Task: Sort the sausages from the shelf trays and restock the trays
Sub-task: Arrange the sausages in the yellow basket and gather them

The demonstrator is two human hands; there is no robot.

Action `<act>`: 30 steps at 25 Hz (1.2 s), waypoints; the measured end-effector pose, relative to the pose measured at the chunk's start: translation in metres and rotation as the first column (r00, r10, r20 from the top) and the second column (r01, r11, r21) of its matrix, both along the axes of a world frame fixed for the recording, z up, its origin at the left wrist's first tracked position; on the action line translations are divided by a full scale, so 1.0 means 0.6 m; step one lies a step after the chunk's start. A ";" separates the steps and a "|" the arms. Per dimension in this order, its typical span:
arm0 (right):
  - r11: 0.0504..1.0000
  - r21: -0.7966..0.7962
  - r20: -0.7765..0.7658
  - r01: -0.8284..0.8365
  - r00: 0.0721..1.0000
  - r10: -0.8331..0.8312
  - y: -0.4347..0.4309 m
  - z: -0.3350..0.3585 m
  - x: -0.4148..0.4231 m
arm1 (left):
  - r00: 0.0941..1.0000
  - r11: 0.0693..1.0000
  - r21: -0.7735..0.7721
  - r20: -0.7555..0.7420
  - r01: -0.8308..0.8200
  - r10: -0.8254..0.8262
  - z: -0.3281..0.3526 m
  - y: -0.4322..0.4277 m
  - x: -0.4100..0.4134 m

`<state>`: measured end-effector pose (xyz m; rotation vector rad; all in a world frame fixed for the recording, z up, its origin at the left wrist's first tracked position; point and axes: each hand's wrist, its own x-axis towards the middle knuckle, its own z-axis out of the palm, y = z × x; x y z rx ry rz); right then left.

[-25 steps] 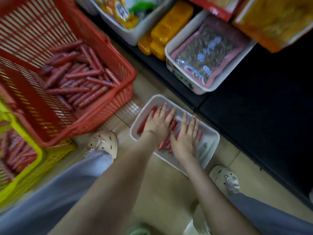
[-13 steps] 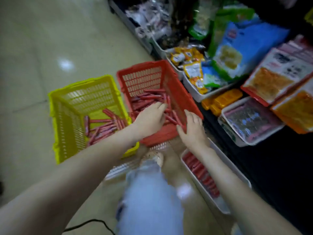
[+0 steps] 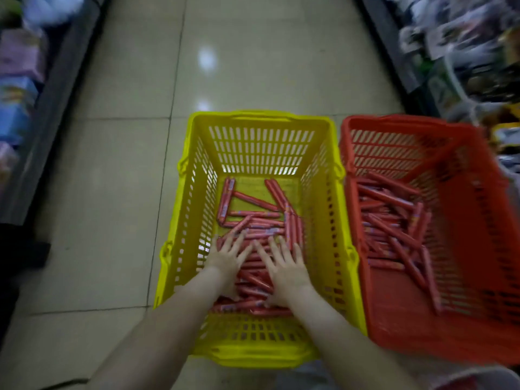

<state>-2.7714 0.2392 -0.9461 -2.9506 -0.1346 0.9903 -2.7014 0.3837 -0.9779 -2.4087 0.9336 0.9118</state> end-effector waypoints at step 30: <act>0.528 0.685 0.236 0.502 0.532 -0.813 -0.080 0.164 0.071 | 0.801 0.770 -0.545 0.594 0.331 0.076 0.120 -0.072 0.005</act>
